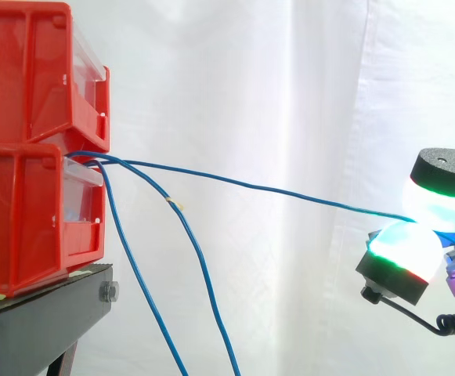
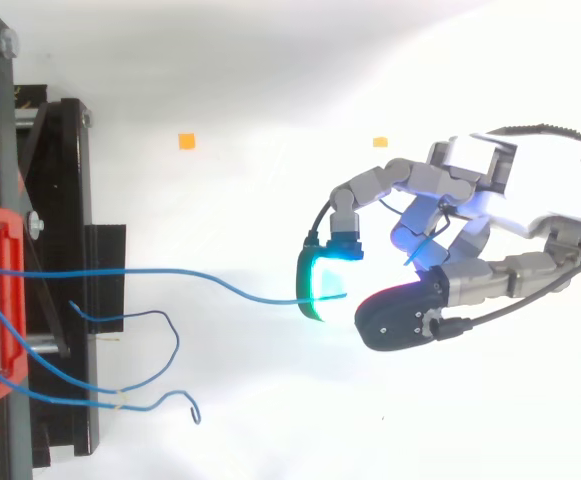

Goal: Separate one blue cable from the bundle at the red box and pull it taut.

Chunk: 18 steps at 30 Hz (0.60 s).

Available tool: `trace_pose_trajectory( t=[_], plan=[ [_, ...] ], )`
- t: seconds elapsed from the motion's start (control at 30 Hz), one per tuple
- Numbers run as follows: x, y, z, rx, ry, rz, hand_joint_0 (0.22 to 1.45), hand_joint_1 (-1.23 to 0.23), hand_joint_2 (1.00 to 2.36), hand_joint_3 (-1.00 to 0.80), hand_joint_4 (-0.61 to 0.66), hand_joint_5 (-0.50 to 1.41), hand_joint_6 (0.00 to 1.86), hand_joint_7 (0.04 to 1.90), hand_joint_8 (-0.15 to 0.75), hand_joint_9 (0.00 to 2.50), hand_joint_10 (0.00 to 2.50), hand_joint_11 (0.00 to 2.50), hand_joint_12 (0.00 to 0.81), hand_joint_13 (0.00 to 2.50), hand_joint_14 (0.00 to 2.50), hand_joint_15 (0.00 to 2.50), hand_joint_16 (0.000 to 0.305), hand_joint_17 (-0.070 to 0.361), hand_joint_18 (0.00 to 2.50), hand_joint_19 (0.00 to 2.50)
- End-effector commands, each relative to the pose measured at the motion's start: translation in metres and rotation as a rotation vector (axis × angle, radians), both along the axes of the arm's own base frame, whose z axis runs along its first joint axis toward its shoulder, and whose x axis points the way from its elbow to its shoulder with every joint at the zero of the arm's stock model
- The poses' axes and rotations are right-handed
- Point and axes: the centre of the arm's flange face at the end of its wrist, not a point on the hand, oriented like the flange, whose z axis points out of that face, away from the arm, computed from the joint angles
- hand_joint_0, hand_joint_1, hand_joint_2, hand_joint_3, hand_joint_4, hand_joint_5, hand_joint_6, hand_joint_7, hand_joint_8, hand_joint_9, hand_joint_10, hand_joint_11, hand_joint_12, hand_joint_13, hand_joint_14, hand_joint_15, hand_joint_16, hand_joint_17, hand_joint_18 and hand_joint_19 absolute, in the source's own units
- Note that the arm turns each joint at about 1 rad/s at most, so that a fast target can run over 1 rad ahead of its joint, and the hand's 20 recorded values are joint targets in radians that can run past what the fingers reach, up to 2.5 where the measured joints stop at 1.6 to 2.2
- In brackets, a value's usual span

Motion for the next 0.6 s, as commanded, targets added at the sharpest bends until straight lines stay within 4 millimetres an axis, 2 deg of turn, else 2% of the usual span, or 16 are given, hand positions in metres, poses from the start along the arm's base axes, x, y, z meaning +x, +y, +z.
trace_pose_trajectory(
  t=[0.0,0.57],
  plan=[
    [-0.0001,0.0006,0.0006,0.000,-0.001,0.001,0.61,-0.81,1.03,0.05,-0.11,-0.15,0.82,1.27,0.393,1.31,2.50,2.50,0.437,1.69,2.50,1.66,0.159,0.119,2.19,0.71],
    [-0.0001,-0.0004,0.0006,0.000,-0.001,-0.001,0.61,-0.81,1.03,0.05,-0.11,-0.15,0.82,1.27,0.414,1.32,2.50,2.50,0.435,1.70,2.50,1.64,0.158,0.119,2.20,0.70]
  ],
)
